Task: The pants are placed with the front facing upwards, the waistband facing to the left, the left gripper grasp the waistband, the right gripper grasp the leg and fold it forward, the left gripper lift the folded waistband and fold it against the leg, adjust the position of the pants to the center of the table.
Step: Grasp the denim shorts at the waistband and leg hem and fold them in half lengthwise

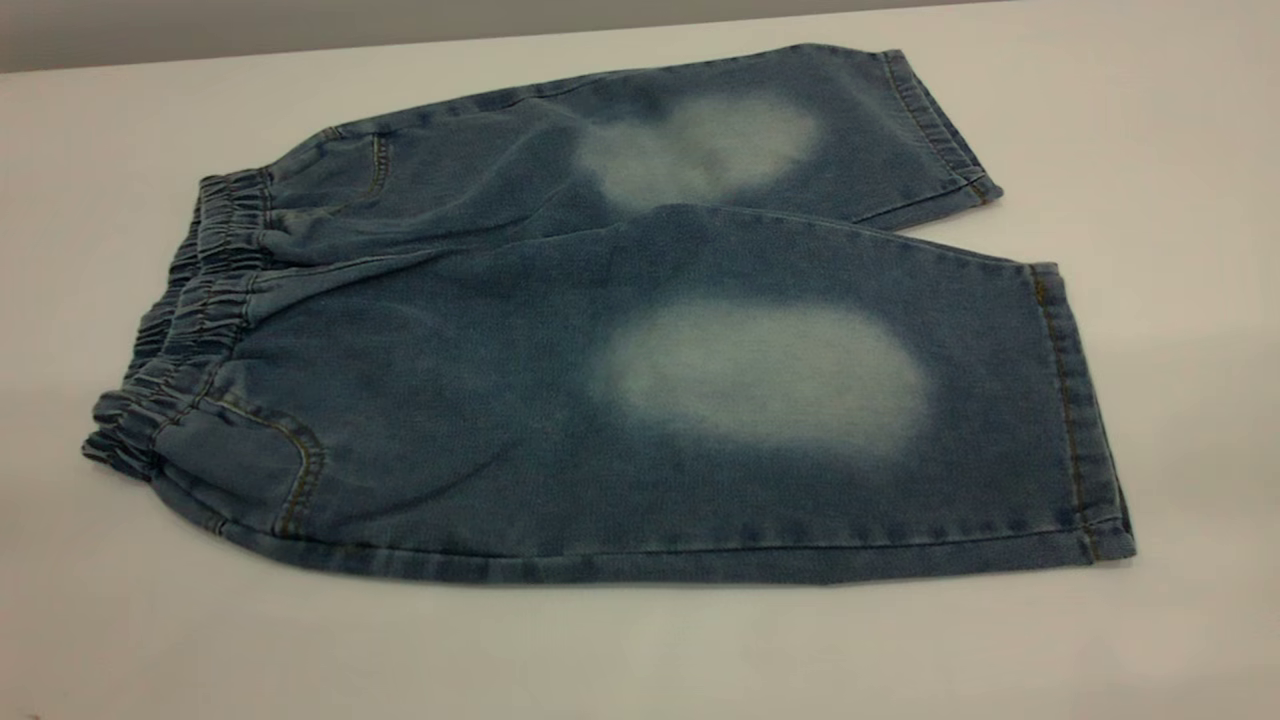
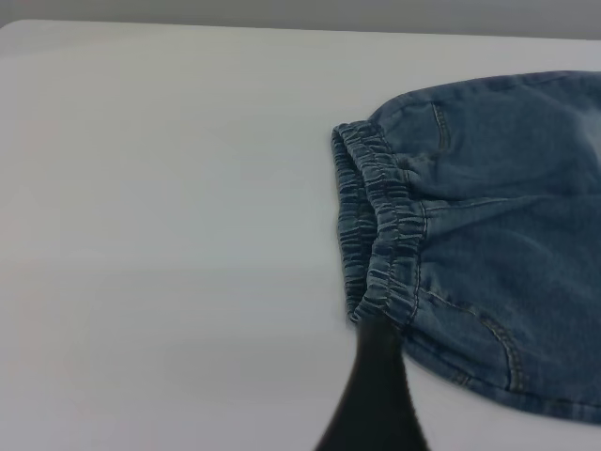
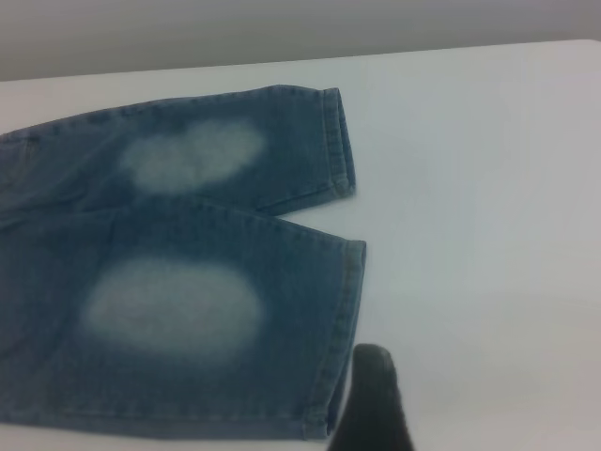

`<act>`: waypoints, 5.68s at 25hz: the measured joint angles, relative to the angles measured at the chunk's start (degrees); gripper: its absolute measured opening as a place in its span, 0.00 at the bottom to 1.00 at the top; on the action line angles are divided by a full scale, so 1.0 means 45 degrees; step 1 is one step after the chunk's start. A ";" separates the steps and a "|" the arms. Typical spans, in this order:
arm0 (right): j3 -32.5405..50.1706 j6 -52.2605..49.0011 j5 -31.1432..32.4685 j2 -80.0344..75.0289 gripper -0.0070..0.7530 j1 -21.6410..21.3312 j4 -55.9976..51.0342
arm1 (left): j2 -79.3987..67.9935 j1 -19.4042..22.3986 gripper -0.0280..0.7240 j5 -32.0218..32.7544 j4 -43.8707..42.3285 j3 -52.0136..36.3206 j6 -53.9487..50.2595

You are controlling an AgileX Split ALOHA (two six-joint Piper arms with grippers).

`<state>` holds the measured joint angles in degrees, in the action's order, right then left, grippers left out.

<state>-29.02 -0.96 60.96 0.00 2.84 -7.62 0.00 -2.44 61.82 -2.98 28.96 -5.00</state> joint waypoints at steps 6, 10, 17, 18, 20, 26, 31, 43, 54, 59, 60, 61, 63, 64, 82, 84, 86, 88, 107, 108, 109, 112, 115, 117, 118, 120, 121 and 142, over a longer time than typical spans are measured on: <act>0.0000 -0.0014 0.0000 0.0000 0.64 0.0000 0.0000 | 0.0000 0.0000 0.73 0.0000 0.0000 0.0000 0.0000; 0.0000 -0.0014 0.0000 0.0000 0.64 0.0000 0.0000 | 0.0000 0.0000 0.73 0.0000 0.0000 0.0000 0.0000; 0.0000 0.0005 0.0000 0.0000 0.64 0.0000 0.0000 | 0.0000 0.0000 0.73 0.0000 0.0000 0.0000 0.0000; 0.0000 0.0005 0.0000 0.0000 0.64 0.0000 0.0000 | 0.0000 0.0000 0.73 0.0000 0.0000 0.0000 0.0000; 0.0000 0.0005 0.0000 0.0000 0.64 0.0000 0.0000 | 0.0000 0.0000 0.73 0.0000 0.0000 0.0000 0.0000; 0.0000 -0.0008 0.0000 0.0000 0.64 0.0000 0.0000 | 0.0000 0.0000 0.73 0.0000 0.0000 0.0000 0.0000; 0.0000 -0.0008 0.0000 0.0000 0.64 0.0000 0.0000 | 0.0000 0.0000 0.73 0.0000 0.0000 0.0000 0.0000; 0.0000 0.0005 0.0000 0.0000 0.64 0.0000 0.0000 | 0.0000 0.0000 0.73 0.0000 0.0000 0.0000 0.0000; 0.0000 -0.0007 -0.0099 0.0000 0.64 0.0000 0.0042 | 0.0000 0.0000 0.73 0.0000 0.0000 0.0000 0.0000; 0.0000 -0.0007 -0.0099 0.0000 0.64 0.0000 -0.0004 | 0.0000 0.0000 0.73 0.0000 0.0000 0.0000 0.0000; 0.0000 -0.0007 -0.0099 0.0000 0.64 0.0000 -0.0013 | 0.0000 0.0000 0.73 0.0000 0.0000 0.0000 0.0000; 0.0000 -0.0007 -0.0099 0.0000 0.64 0.0000 -0.0028 | 0.0000 0.0000 0.73 0.0000 0.0000 0.0000 0.0000; 0.0000 -0.0007 -0.0099 0.0000 0.64 0.0000 -0.0072 | 0.0000 0.0000 0.73 0.0000 0.0000 0.0000 0.0000; 0.0000 -0.0036 -0.0099 0.0000 0.64 0.0000 -0.0072 | 0.0000 0.0000 0.73 0.0000 0.0000 0.0000 0.0000; -0.0379 0.3439 -0.2913 -0.6109 0.64 0.0000 -0.4446 | -0.7935 0.0000 0.66 -0.1193 -0.2693 0.2508 -0.1281; -0.0379 0.4173 -0.3413 -0.7080 0.64 0.0000 -0.5207 | -0.9082 0.0000 0.66 -0.1585 -0.2652 0.2508 -0.1202; -0.0379 0.4840 -0.3903 -0.7967 0.64 0.0000 -0.5907 | -1.0069 0.0000 0.66 -0.1850 -0.2652 0.2497 -0.1090; -0.0379 0.5240 -0.4278 -0.8651 0.64 0.0000 -0.6383 | -1.1082 0.0000 0.66 -0.1944 -0.2652 0.2497 -0.0846; -0.0379 0.6566 -0.5012 -1.0987 0.64 0.0000 -0.7329 | -1.7766 0.1644 0.63 -0.5752 0.0070 0.2495 0.0279; -0.0379 0.6578 -0.5012 -1.0987 0.64 0.0000 -0.7329 | -1.8000 0.2046 0.63 -0.5832 0.0440 0.2495 0.0605; -0.0379 0.6588 -0.5012 -1.0987 0.64 0.0000 -0.7329 | -1.8223 0.2382 0.62 -0.5776 0.0899 0.2495 0.0900; -0.0379 0.6588 -0.5039 -1.0987 0.64 0.0000 -0.7362 | -1.8902 0.3613 0.61 -0.5668 0.2338 0.2495 0.2088; -0.0379 0.6588 -0.5210 -1.0987 0.64 0.0000 -0.7371 | -1.9652 0.4686 0.60 -0.5511 0.4025 0.2495 0.3406; -0.0379 0.6588 -0.5357 -1.0987 0.64 0.0000 -0.7400 | -2.0281 0.5286 0.60 -0.5309 0.5414 0.2495 0.4459; -0.0379 0.6588 -0.5395 -1.0987 0.64 0.0000 -0.7412 | -2.0571 0.5555 0.60 -0.5151 0.6049 0.2495 0.5107; -0.0379 0.6603 -0.5395 -1.0987 0.64 0.0000 -0.7412 | -2.1303 0.5924 0.60 -0.4754 0.7546 0.2495 0.6354; -0.0379 0.6603 -0.5395 -1.0987 0.64 0.0000 -0.7412 | -2.1615 0.6017 0.60 -0.4633 0.8152 0.2495 0.7046; -0.0379 0.6654 -0.5632 -1.1565 0.64 0.0000 -0.7716 | -2.5135 0.5967 0.81 -0.5470 1.3050 0.2507 1.1646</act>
<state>-30.73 28.98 35.61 -52.04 2.84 -42.34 -113.11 24.41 37.21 55.75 40.24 47.41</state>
